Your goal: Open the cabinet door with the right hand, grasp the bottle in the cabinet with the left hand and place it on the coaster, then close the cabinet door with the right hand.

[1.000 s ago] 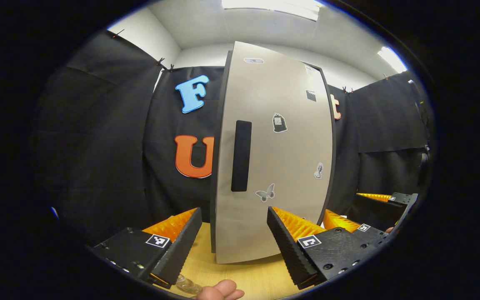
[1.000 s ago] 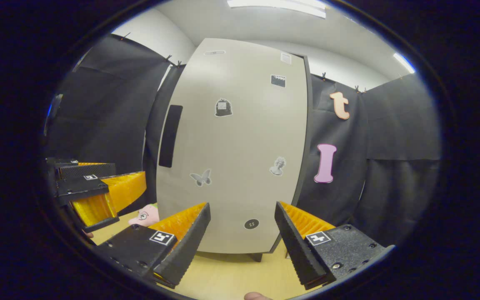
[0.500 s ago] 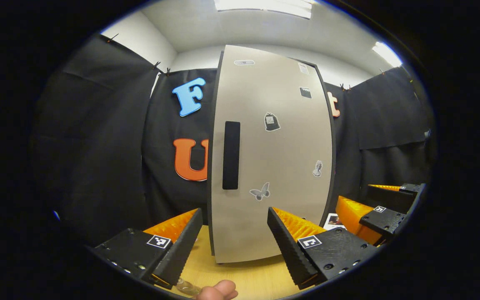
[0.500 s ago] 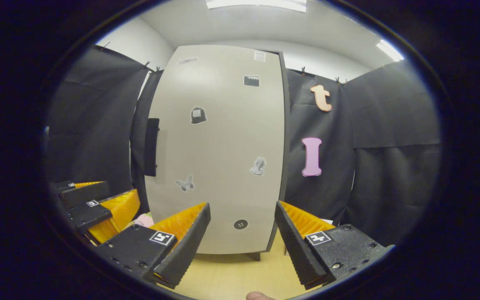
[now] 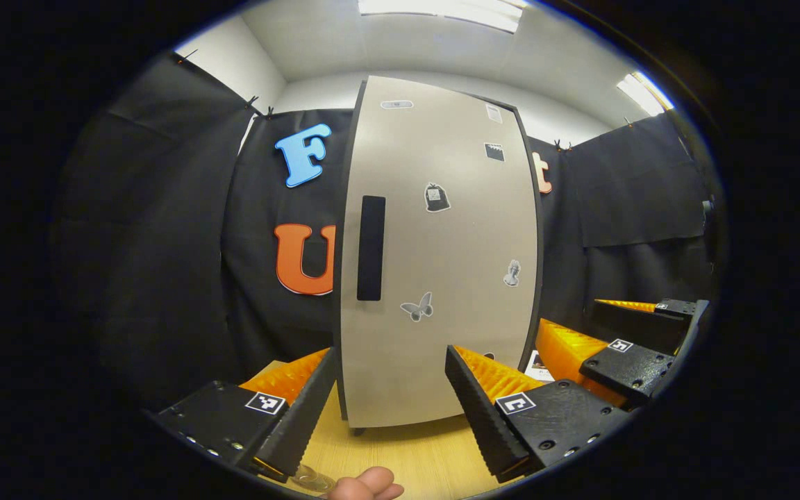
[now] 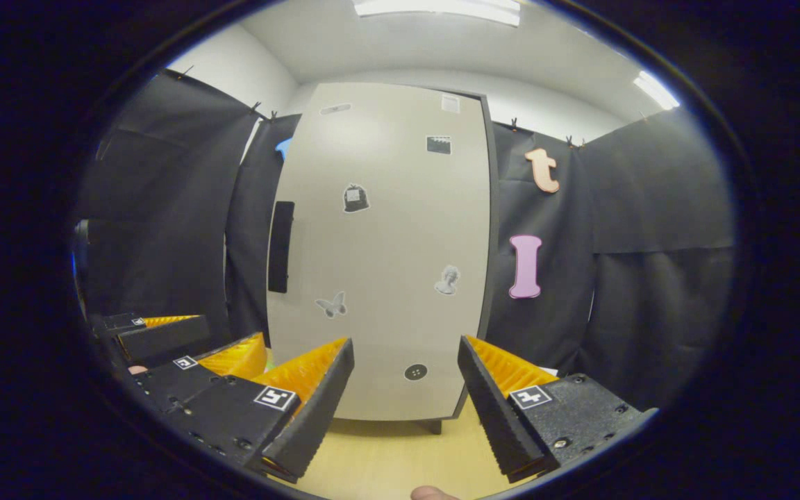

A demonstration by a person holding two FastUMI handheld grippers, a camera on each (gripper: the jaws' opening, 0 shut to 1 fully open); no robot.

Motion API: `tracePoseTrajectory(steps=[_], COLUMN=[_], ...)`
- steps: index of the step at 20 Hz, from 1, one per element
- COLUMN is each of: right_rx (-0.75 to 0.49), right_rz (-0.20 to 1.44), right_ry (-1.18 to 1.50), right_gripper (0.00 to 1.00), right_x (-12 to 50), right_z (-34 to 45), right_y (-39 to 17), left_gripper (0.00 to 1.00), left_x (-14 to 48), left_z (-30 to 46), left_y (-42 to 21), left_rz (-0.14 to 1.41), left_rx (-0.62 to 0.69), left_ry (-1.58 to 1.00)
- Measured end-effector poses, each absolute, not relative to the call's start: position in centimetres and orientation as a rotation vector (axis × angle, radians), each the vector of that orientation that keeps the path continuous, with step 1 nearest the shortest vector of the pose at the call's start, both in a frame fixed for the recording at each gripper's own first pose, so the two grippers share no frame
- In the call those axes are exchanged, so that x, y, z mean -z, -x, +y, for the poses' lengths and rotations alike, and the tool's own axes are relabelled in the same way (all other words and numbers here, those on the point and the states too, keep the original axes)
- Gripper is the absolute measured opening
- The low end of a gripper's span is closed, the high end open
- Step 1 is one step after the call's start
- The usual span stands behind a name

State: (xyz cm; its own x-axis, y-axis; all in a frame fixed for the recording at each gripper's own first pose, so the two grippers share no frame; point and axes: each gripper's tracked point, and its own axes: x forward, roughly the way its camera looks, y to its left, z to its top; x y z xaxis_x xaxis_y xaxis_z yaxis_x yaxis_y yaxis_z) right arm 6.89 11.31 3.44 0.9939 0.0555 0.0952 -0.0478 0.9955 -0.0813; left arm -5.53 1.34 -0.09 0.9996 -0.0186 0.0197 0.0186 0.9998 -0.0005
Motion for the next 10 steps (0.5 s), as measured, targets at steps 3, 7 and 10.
tracePoseTrajectory(steps=[3, 7, 10], right_rx=[-0.068, -0.095, -0.082], right_rz=[-0.107, -0.082, -0.088], right_ry=[0.088, 0.111, 0.13], right_gripper=[0.95, 0.97, 0.98], right_x=[-3.5, -2.2, -2.4], right_z=[12.5, 13.7, 13.3], right_y=[-6.2, -5.5, -5.0], left_gripper=[0.95, 0.95, 0.95], left_x=[0.3, 0.6, 1.2], left_z=[2.4, 3.6, 3.2], left_y=[6.2, 6.8, 7.0], left_rz=[-0.023, -0.021, -0.007], left_rx=[0.009, -0.021, -0.017], left_ry=[0.0, 0.032, 0.05])
